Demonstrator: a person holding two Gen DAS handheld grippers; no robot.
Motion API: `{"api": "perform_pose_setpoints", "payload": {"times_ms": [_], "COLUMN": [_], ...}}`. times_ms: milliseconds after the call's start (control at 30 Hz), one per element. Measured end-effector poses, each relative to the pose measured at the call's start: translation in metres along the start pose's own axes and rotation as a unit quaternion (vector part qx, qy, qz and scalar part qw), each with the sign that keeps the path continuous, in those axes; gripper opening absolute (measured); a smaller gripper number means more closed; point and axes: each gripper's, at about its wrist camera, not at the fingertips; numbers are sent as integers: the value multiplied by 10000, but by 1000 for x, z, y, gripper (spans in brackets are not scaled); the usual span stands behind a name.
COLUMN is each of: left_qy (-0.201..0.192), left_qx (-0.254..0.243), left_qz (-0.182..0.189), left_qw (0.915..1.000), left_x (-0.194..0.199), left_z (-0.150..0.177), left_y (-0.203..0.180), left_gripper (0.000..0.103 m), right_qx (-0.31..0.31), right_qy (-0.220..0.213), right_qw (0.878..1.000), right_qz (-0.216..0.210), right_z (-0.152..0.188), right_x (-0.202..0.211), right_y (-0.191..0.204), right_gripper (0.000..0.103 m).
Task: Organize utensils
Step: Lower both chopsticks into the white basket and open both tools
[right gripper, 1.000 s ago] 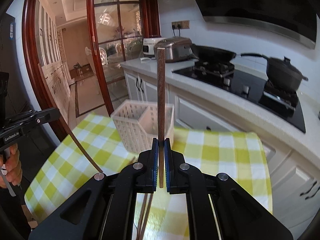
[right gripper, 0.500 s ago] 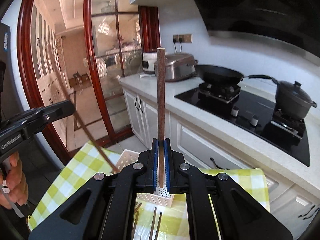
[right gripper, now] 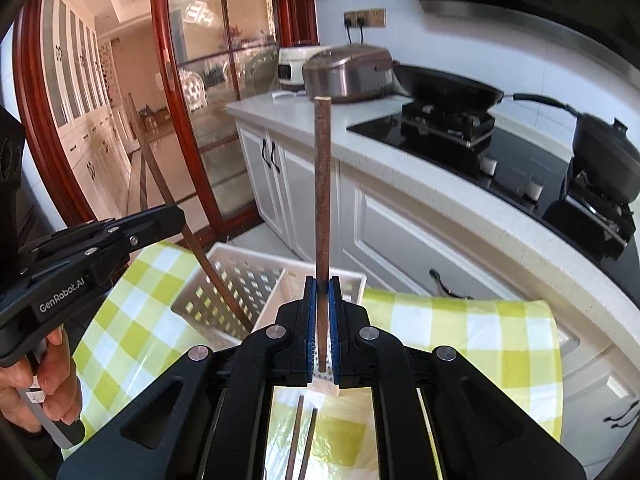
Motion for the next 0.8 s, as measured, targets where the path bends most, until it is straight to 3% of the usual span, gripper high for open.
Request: {"api": "perform_pose_setpoints", "payload": {"times_ms": [233,367,400,433,467,500,800], "left_qy": [550,961,1014,1020,995,916,456], "left_qx": [121,107,116,133,153,147,84], "left_qz": [7,-118,-162,-182,-201,-191,-331], "left_qw": [9984,9952,9946,9945,9947,9955,9984], "left_x": [-25,-41,-46,-47,-47,-46,-12], "left_z": [8,11,11,11,10,8,9], "left_y": [6,7,8,9,10,11,15], "left_gripper": [6,7,11,19,35,39,42], "right_qx": [-18,-23,-9,-7,-8,-5,-312], "right_qy": [396,402,394,368,344,311,-35], "right_qw": [9992,9992,9992,9993,9994,9995,9995], "right_qz": [-54,-53,-59,-69,-53,-50,86], "right_z": [7,6,5,4,4,4,12], "right_x": [-20,-23,-24,-24,-25,-26,-10], "right_y": [-4,-5,-5,-4,-5,-5,-27], "right_gripper": [6,6,7,7,7,8,23]}}
Point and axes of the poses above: each gripper's, at about its wrist camera, not at the fingertips, and x roughly against the way its jaws point, y to its left, z to its underside, and after that the axes turned 3 degrees about -z, right-handed
